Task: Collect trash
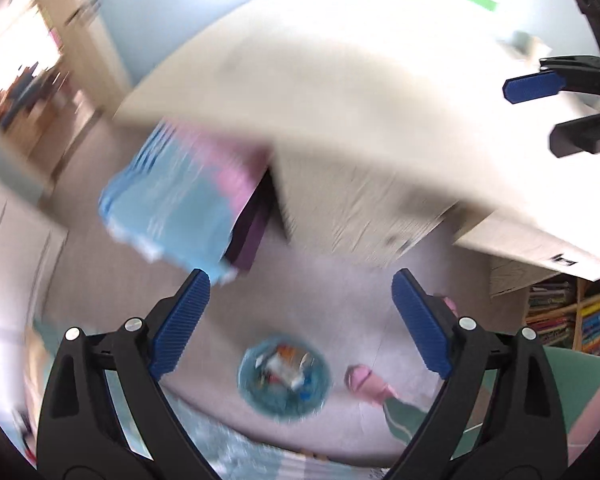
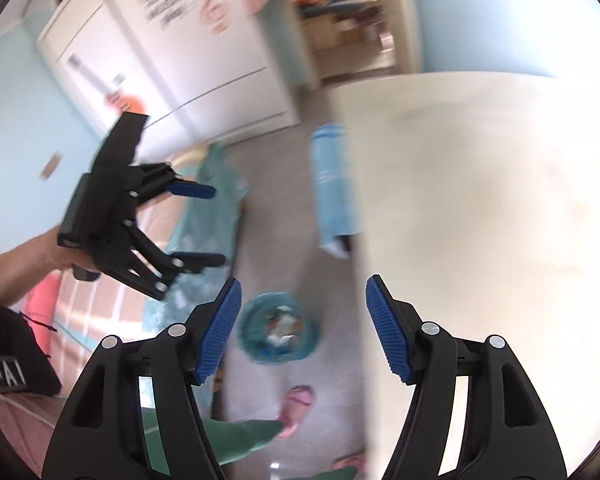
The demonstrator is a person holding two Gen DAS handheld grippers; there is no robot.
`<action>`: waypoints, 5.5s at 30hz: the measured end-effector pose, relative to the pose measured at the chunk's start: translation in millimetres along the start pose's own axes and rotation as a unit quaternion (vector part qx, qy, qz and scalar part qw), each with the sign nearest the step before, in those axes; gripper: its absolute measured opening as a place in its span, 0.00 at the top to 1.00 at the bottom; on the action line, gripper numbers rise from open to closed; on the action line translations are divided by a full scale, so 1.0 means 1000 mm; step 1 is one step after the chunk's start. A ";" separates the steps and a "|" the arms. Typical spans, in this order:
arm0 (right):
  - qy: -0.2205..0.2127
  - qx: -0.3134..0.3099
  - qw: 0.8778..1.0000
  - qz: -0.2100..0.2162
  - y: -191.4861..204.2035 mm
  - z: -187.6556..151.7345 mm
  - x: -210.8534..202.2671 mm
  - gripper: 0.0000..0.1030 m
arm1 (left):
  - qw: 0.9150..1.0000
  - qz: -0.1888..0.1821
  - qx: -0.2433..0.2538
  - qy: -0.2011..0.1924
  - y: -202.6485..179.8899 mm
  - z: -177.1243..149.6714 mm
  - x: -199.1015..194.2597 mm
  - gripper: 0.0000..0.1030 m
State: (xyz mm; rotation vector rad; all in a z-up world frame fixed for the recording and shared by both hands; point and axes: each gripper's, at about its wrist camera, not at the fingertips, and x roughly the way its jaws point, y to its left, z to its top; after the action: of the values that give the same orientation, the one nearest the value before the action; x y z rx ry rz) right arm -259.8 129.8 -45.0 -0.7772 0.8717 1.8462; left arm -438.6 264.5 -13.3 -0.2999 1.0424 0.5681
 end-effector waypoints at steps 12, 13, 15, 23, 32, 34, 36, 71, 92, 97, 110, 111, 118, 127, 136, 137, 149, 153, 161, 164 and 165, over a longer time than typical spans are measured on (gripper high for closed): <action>-0.042 0.093 0.985 -0.136 -0.188 -0.105 -0.192 0.36 | 0.989 -0.069 0.124 -0.040 -0.208 0.193 0.048 0.08; -0.043 0.099 0.984 -0.144 -0.202 -0.112 -0.205 0.36 | 0.988 -0.077 0.128 -0.041 -0.225 0.207 0.053 0.08; -0.044 0.112 0.980 -0.157 -0.230 -0.123 -0.223 0.36 | 0.985 -0.095 0.134 -0.043 -0.260 0.238 0.065 0.08; -0.054 0.142 0.969 -0.195 -0.304 -0.164 -0.287 0.36 | 0.975 -0.130 0.173 -0.047 -0.365 0.319 0.100 0.08; -0.062 0.163 0.956 -0.234 -0.399 -0.187 -0.336 0.36 | 0.967 -0.141 0.210 -0.015 -0.455 0.380 0.158 0.08; -0.059 0.163 0.955 -0.240 -0.424 -0.188 -0.340 0.36 | 0.966 -0.140 0.217 -0.010 -0.472 0.392 0.171 0.08; -0.057 0.156 0.956 -0.244 -0.445 -0.188 -0.343 0.36 | 0.964 -0.141 0.225 -0.006 -0.487 0.404 0.185 0.08; -0.018 0.160 0.963 -0.215 -0.541 -0.226 -0.315 0.92 | 0.970 -0.190 0.148 0.034 -0.483 0.440 0.255 0.89; -0.026 0.010 0.992 -0.120 -0.384 -0.069 -0.262 0.96 | 0.989 -0.119 0.066 -0.055 -0.288 0.349 0.088 0.89; -0.014 -0.053 0.997 -0.046 -0.311 -0.003 -0.185 0.96 | 0.997 -0.060 -0.008 -0.042 -0.185 0.262 0.047 0.89; 0.071 -0.188 0.968 0.152 -0.037 0.100 0.048 0.96 | 0.975 0.030 -0.214 0.043 0.017 -0.031 -0.016 0.89; 0.080 -0.191 0.965 0.159 -0.021 0.100 0.061 0.96 | 0.972 0.030 -0.227 0.050 0.023 -0.046 -0.015 0.89; 0.174 -0.206 0.944 0.191 0.084 0.077 0.191 0.96 | 0.943 0.014 -0.320 0.087 0.061 -0.155 0.015 0.89; 0.294 -0.174 0.922 0.181 0.143 -0.013 0.357 0.96 | 0.910 -0.017 -0.385 0.150 0.100 -0.268 0.097 0.89; 0.330 -0.163 0.918 0.144 0.157 -0.053 0.438 0.62 | 0.892 0.001 -0.410 0.192 0.123 -0.318 0.161 0.48; 0.333 -0.161 0.918 0.141 0.156 -0.053 0.441 0.62 | 0.892 0.004 -0.408 0.194 0.124 -0.319 0.163 0.47; 0.311 -0.144 0.930 0.132 0.138 -0.019 0.408 0.50 | 0.899 0.025 -0.394 0.189 0.123 -0.311 0.141 0.29; 0.297 -0.142 0.933 0.142 0.138 -0.004 0.375 0.48 | 0.909 0.033 -0.379 0.168 0.120 -0.293 0.112 0.28; 0.227 -0.143 0.952 0.150 0.129 0.039 0.268 0.40 | 0.945 0.078 -0.297 0.116 0.106 -0.221 0.037 0.16; 0.189 -0.129 0.964 0.136 0.114 0.055 0.220 0.39 | 0.959 0.085 -0.253 0.093 0.102 -0.177 0.013 0.15; 0.175 -0.119 0.969 0.128 0.106 0.060 0.202 0.37 | 0.963 0.090 -0.240 0.087 0.099 -0.165 0.007 0.15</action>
State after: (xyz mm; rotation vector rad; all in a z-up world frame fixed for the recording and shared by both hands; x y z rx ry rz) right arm -441.1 239.2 -148.0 -1.2162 1.0211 2.1020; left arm -612.6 266.3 -96.2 -0.6965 1.0988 0.9757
